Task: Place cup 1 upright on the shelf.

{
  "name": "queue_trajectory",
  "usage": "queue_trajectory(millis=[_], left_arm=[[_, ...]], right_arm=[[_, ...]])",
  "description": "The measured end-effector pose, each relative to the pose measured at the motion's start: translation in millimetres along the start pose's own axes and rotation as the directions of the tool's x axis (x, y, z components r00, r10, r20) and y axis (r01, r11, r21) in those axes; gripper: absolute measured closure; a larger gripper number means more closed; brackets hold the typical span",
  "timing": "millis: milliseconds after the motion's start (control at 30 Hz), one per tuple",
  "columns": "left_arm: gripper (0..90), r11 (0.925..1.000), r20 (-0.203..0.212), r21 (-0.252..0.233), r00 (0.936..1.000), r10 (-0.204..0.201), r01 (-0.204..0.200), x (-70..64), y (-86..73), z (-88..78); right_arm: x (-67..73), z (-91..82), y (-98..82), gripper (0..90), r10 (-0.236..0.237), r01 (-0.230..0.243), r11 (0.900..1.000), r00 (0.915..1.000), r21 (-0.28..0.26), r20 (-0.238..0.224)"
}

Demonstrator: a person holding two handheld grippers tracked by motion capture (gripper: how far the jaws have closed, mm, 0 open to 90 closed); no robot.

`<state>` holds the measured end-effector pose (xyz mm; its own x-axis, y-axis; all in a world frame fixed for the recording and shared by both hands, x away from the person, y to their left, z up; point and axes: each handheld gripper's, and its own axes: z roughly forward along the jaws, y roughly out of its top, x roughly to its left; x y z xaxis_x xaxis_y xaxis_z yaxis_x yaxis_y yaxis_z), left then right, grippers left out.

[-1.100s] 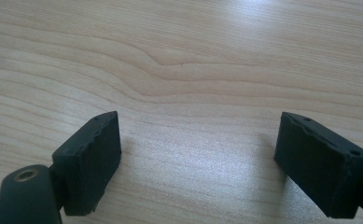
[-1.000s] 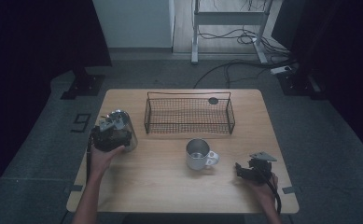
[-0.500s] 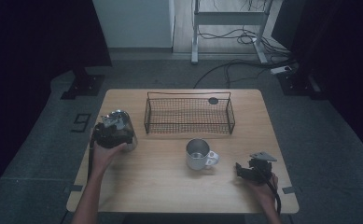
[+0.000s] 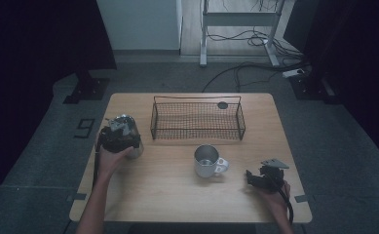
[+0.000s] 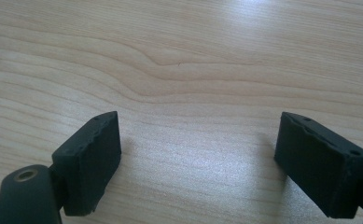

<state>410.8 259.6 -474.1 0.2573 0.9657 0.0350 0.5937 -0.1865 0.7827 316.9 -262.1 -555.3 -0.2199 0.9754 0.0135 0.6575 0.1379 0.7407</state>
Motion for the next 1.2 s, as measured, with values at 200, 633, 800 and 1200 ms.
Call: queue_trajectory(millis=[200, 633, 800, 1200], left_arm=[[3.0, 0.9999, 0.005, -0.01, 1.0, 0.004, -0.004, 0.7, -1.6, -0.6], [3.6, 0.9998, 0.008, -0.021, 1.0, -0.003, 0.003, 0.9, -3.3, -1.0], [3.7, 0.9993, 0.01, -0.036, 0.9999, -0.001, 0.002, 1.2, -4.8, -1.2], [3.9, 0.9985, 0.018, -0.055, 0.9998, -0.001, 0.002, -0.1, -4.4, -6.8]], right_arm=[[0.0, 0.0, 0.0, 14.0, 0.0, 0.0, 1.0, 1.0, 0.0, 0.0], [0.0, 0.0, 0.0, 14.0, 0.0, 0.0, 1.0, 1.0, 0.0, 0.0], [0.0, 0.0, 0.0, 14.0, 0.0, 0.0, 1.0, 1.0, 0.0, 0.0], [0.0, 0.0, 0.0, 14.0, 0.0, 0.0, 1.0, 1.0, 0.0, 0.0]])
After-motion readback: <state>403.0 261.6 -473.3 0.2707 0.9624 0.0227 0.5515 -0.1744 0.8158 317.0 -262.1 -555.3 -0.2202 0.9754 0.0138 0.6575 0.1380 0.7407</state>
